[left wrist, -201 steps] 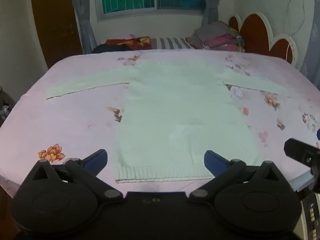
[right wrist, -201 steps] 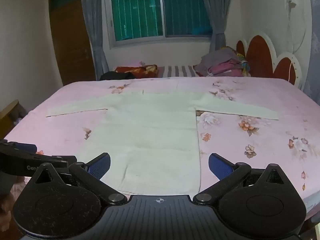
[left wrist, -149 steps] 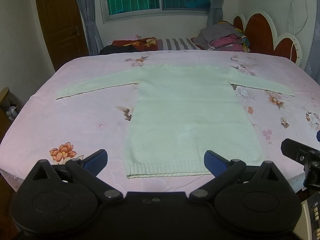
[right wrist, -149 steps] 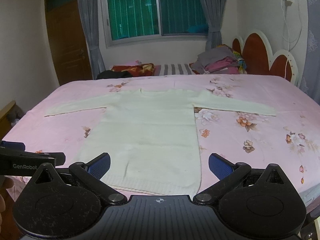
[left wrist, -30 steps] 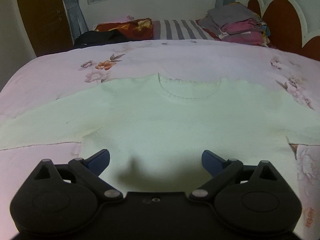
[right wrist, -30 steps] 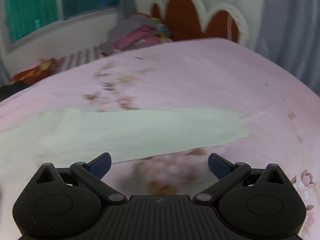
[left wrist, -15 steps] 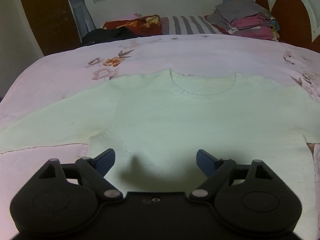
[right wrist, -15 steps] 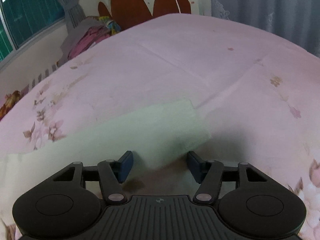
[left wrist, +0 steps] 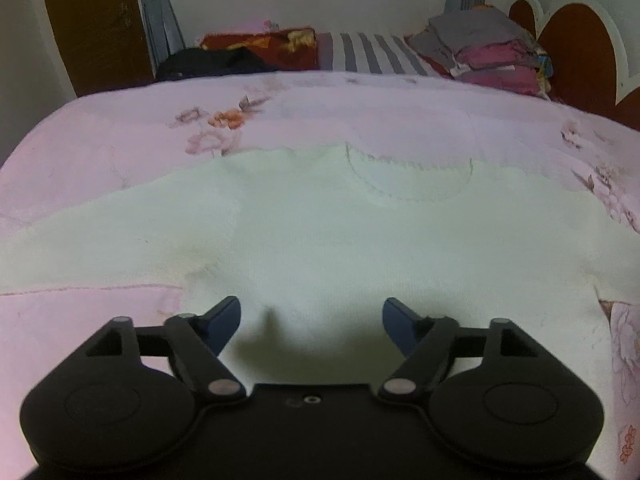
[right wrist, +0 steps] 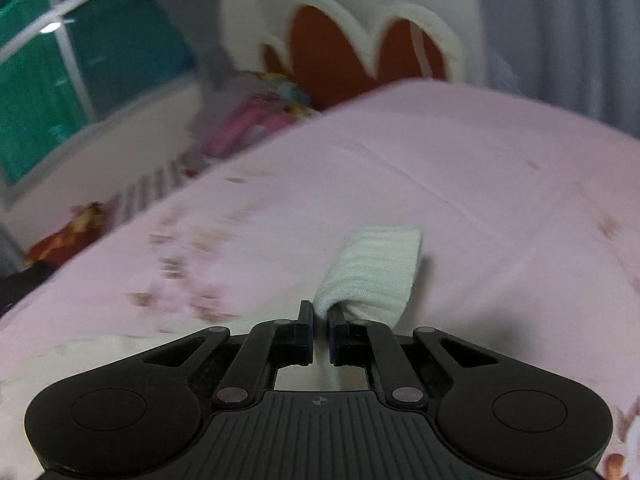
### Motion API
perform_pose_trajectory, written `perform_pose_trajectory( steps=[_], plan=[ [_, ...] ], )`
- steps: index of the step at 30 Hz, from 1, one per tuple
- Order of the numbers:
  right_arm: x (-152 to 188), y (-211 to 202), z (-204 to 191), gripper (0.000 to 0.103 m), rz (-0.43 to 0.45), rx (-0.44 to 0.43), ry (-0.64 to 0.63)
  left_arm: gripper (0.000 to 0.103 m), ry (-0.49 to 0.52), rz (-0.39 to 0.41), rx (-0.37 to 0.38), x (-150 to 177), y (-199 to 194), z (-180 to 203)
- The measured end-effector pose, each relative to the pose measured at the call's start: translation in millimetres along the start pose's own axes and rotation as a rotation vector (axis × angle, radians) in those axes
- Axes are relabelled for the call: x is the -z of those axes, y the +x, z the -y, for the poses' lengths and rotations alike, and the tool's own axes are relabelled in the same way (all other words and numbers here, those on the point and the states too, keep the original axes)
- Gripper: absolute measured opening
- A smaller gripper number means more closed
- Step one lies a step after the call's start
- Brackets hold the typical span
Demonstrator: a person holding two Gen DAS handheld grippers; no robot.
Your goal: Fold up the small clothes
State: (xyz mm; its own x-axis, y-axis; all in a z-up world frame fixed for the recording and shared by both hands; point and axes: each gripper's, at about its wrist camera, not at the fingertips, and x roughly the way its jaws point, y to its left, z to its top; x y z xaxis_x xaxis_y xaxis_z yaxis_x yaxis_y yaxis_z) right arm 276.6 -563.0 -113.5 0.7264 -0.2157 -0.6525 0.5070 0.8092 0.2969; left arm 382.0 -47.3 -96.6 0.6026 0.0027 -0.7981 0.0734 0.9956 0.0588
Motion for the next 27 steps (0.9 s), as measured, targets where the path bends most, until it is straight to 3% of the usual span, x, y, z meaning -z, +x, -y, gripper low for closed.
perform_pose_trajectory(
  steps=[7,15,20,24,26,27],
  plan=[
    [18.2,-27.2,-119.4,0.006,0.011,-0.216,-0.140,0.078,0.004,0.014,0.032,-0.5,-1.6,-31.0],
    [91.4,-32.1,-276.4,0.006,-0.081,-0.422,-0.258,0.076,-0.014,0.005,0.030,5.4,1.0,-85.1],
    [146.6,-12.4,-343.0,0.006,-0.211,-0.475,-0.320,0.076,-0.021,-0.002,0.040,6.3,3.9,-107.7],
    [173.8,-1.4,-367.2,0.007,-0.294,-0.479,-0.359,0.079,-0.036,0.001,0.090,4.2,6.1,-111.4],
    [180.3,-1.4,-370.4,0.019,-0.320,-0.495,-0.367,0.081,-0.044,0.001,0.120,1.8,8.1,-107.8],
    [181.6,-3.0,-369.8,0.059,-0.320,-0.498,-0.366,0.081,-0.044,0.001,0.135,0.5,9.5,-104.8]
  ],
)
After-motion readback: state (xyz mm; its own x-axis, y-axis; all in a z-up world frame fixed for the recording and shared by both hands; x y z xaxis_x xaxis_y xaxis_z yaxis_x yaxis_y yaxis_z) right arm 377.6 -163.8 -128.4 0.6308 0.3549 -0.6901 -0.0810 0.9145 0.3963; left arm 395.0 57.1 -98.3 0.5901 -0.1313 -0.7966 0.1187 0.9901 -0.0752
